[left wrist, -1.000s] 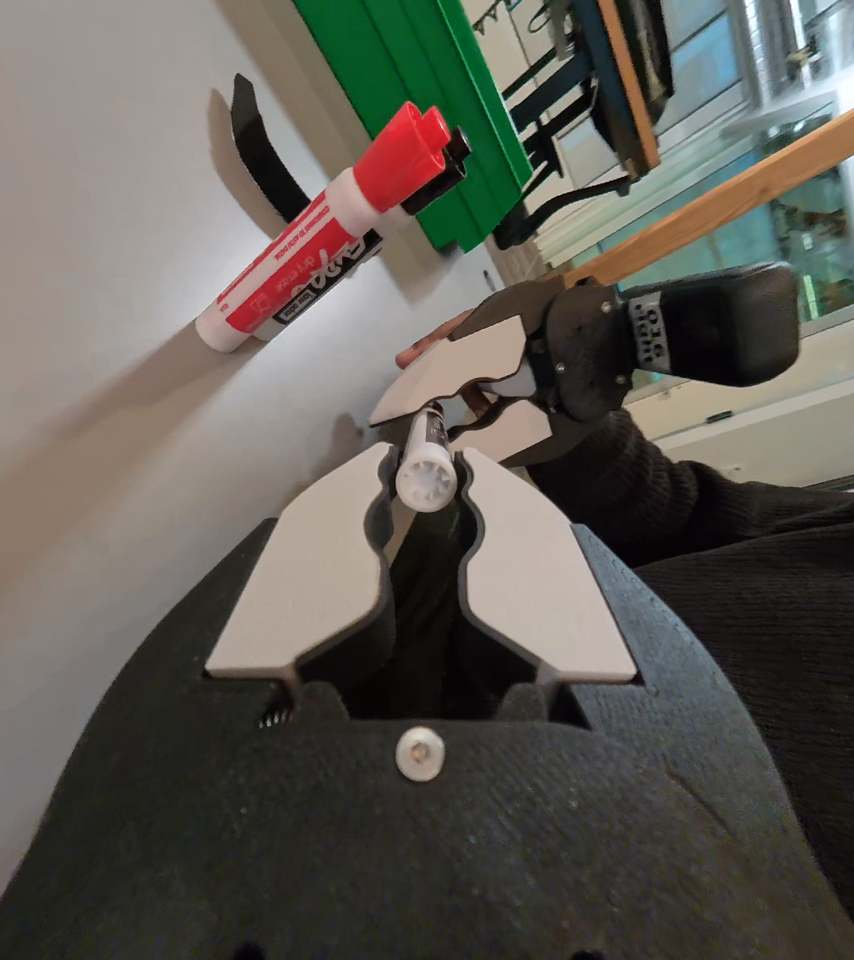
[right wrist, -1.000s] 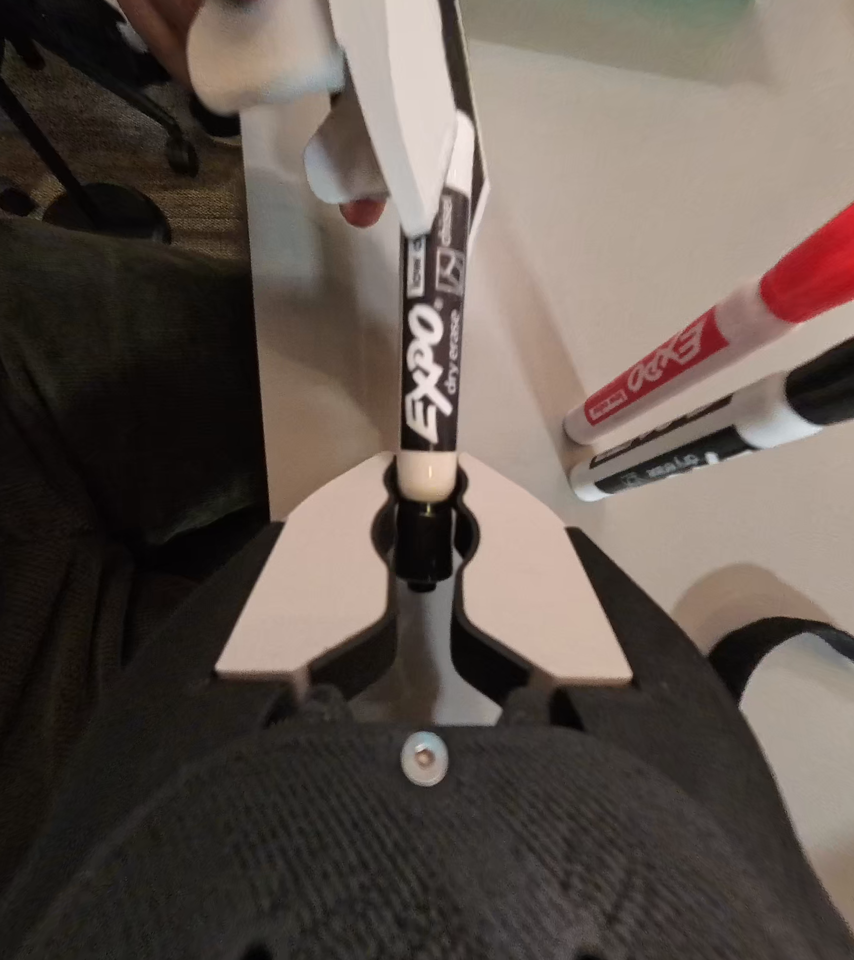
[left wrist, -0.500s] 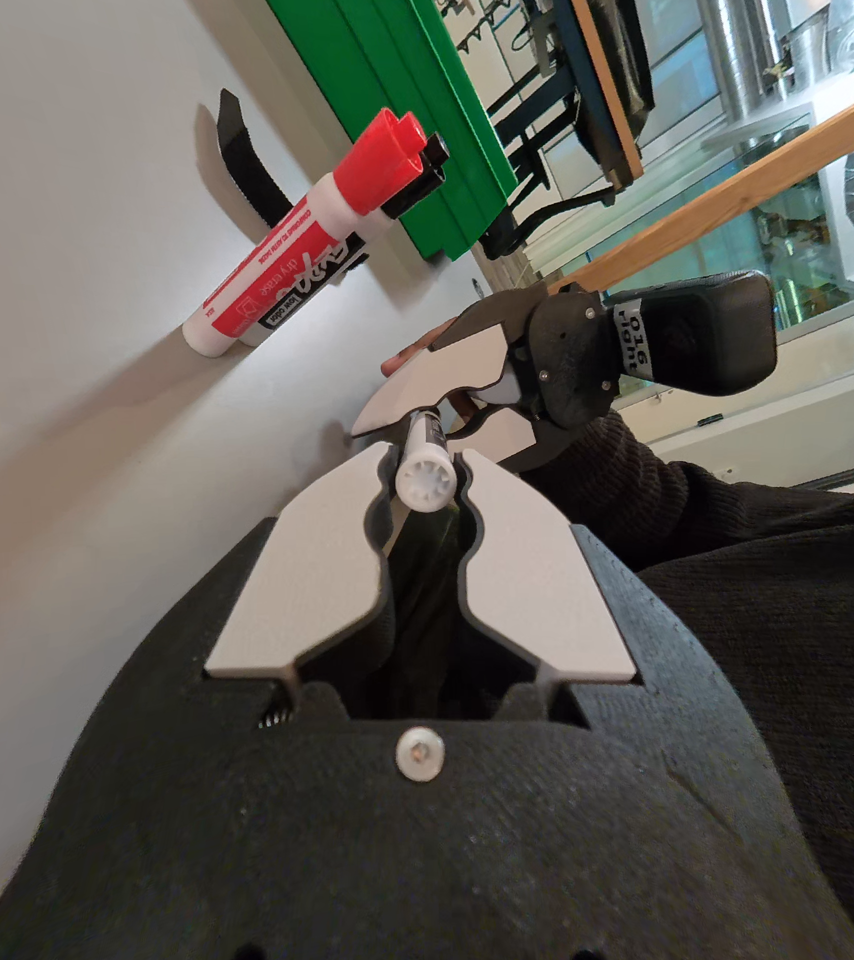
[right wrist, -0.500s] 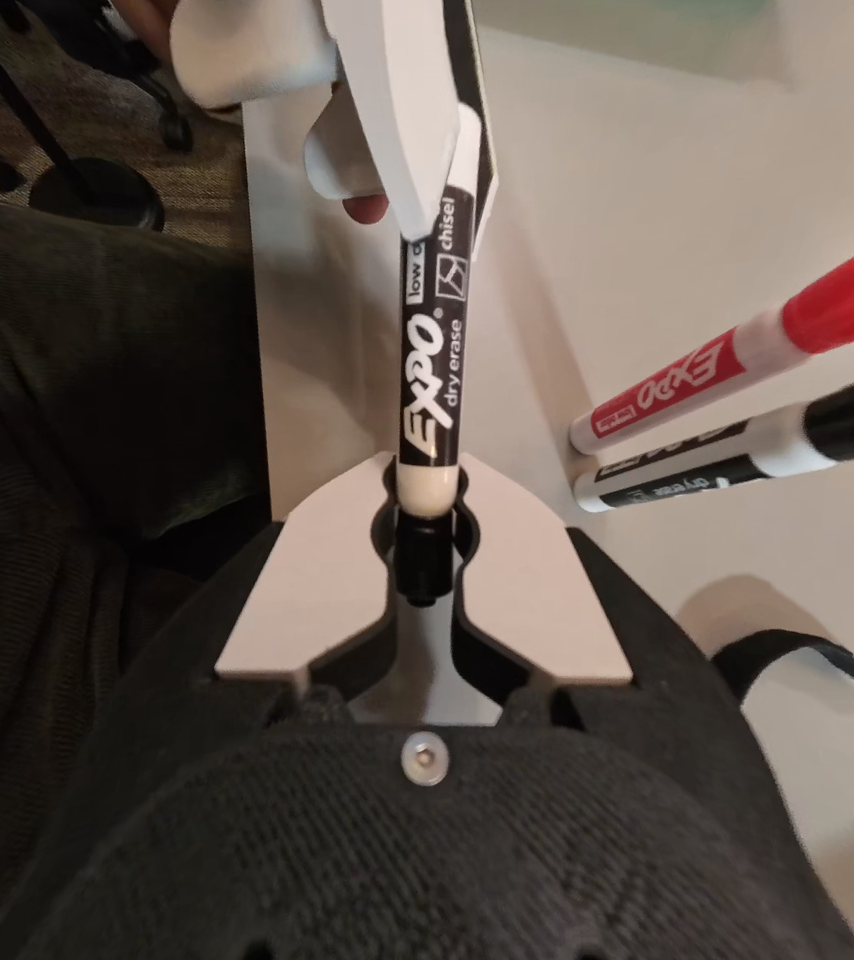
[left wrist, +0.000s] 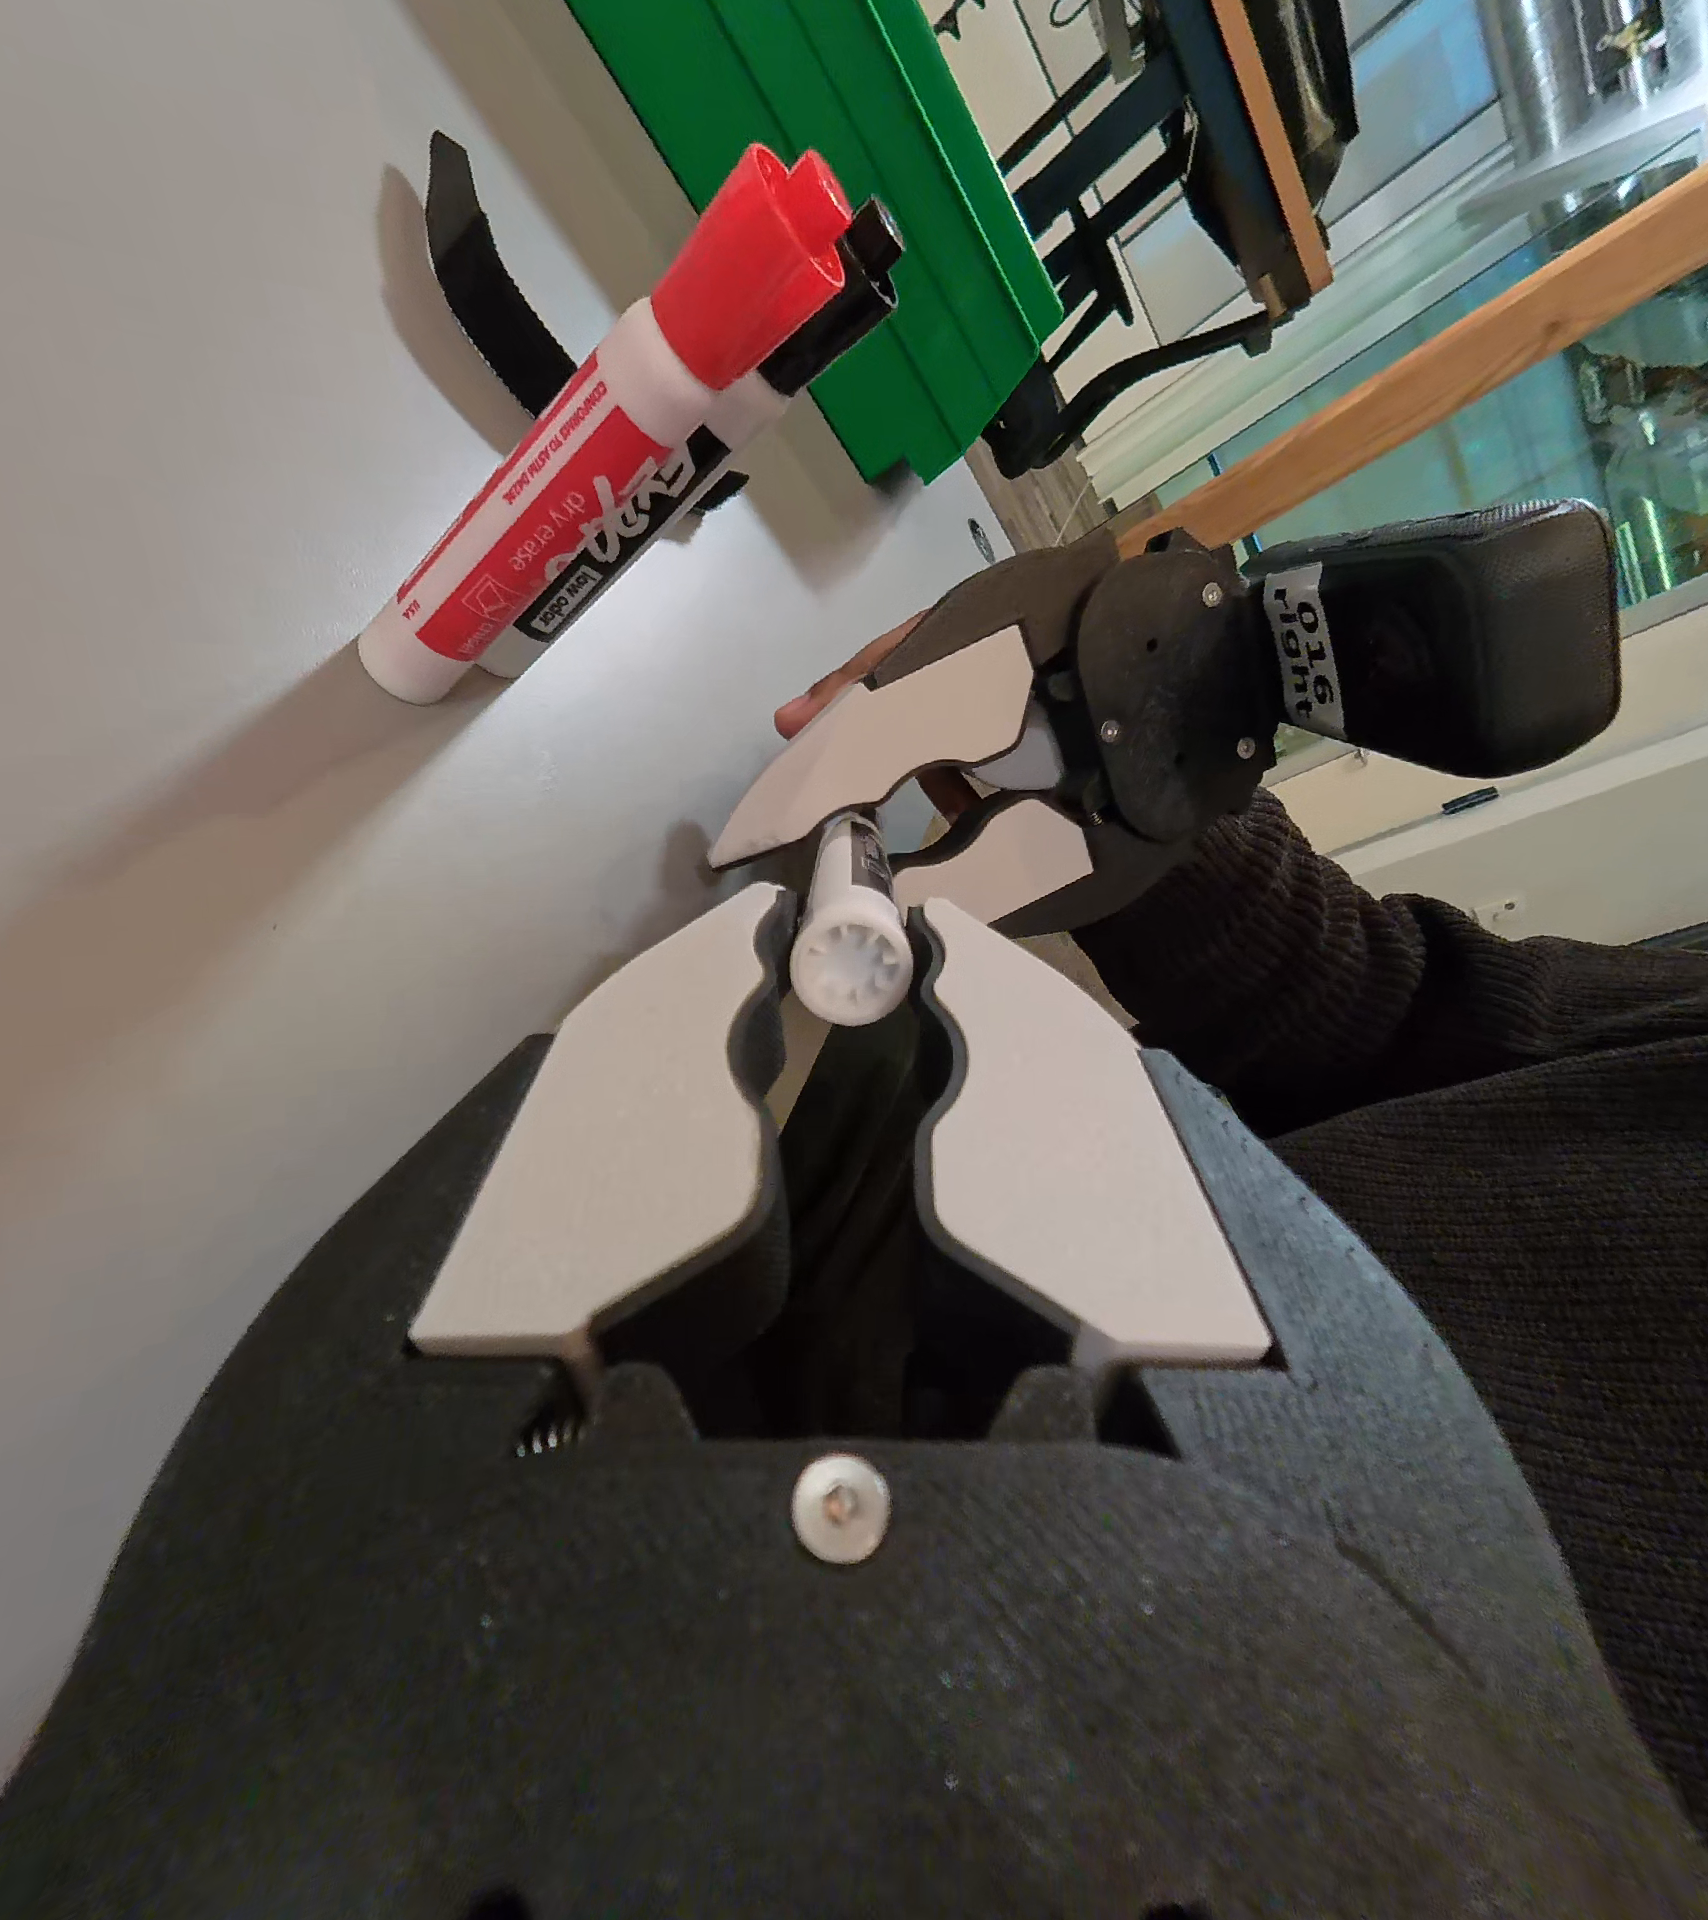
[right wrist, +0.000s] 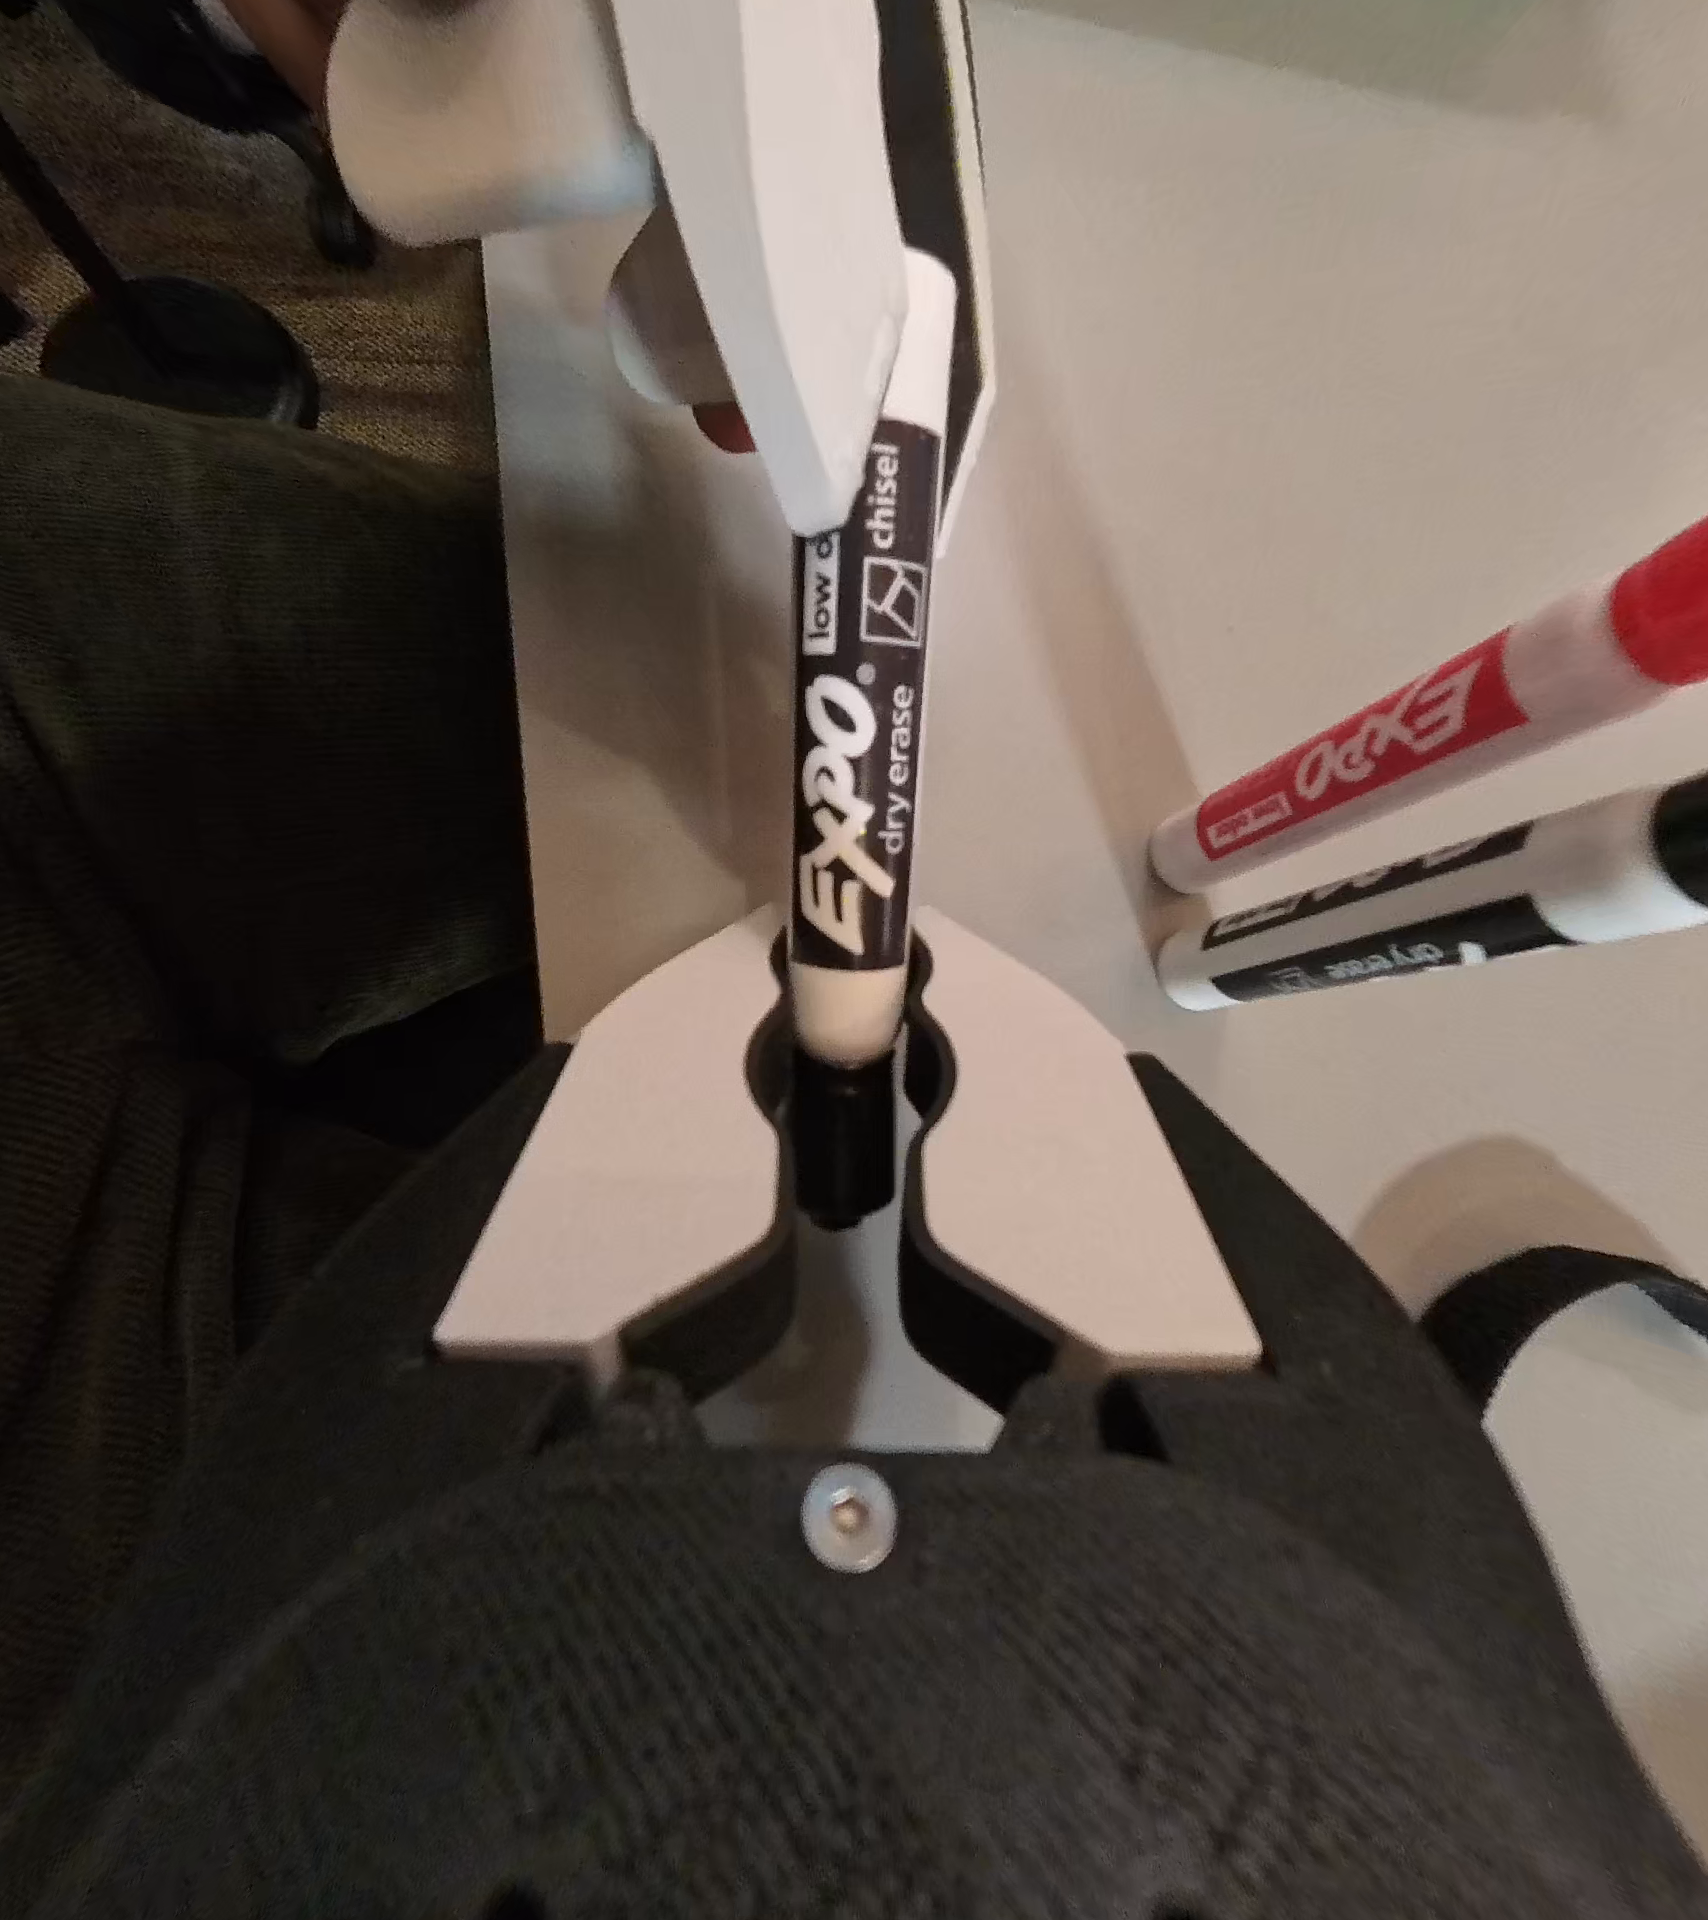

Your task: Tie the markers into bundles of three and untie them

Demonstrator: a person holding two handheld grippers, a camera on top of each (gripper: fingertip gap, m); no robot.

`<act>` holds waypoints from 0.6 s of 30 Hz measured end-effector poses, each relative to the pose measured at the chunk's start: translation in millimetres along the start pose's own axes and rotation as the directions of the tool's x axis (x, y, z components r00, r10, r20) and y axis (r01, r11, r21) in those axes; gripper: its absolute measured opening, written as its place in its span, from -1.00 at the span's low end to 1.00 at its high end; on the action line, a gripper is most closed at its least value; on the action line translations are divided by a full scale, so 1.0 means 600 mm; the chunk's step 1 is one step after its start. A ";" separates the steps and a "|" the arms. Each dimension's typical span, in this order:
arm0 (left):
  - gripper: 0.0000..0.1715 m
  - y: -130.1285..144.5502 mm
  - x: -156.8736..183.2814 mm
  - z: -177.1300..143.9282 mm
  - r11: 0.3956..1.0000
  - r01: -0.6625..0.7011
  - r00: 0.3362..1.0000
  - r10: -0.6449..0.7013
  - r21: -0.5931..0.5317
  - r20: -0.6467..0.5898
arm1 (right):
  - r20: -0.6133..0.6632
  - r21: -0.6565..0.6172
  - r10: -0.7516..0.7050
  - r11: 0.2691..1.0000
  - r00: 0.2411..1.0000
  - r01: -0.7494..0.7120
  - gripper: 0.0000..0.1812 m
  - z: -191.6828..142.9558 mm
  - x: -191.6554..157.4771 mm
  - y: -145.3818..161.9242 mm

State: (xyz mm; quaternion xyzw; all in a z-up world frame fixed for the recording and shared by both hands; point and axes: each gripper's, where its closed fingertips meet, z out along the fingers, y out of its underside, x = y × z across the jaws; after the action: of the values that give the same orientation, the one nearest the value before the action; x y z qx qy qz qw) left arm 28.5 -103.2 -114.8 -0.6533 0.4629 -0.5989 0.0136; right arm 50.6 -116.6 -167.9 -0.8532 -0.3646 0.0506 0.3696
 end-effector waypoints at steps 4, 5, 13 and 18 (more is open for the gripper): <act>-0.76 -0.001 -0.001 -0.001 1.000 -0.002 1.000 0.002 0.001 0.003 | 0.002 0.004 0.002 1.000 1.000 -0.002 -0.82 -0.001 0.000 -0.002; -0.75 0.000 -0.001 -0.001 1.000 -0.002 1.000 0.002 0.001 0.002 | 0.003 0.005 0.002 1.000 1.000 -0.002 -0.82 -0.001 -0.001 -0.002; -0.75 0.002 0.001 0.003 1.000 -0.003 1.000 0.003 -0.003 -0.003 | -0.005 -0.001 0.006 1.000 1.000 -0.006 -0.81 0.002 -0.001 -0.004; -0.76 0.002 0.000 0.003 1.000 0.005 1.000 -0.005 -0.004 -0.012 | -0.012 -0.010 0.012 1.000 1.000 -0.012 -0.84 0.001 0.000 -0.004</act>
State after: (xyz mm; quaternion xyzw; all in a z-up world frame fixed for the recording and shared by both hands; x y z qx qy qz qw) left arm 28.9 -105.0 -115.9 -0.6511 0.4626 -0.6017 0.0078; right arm 49.2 -115.1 -167.0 -0.8574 -0.3575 0.0458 0.3674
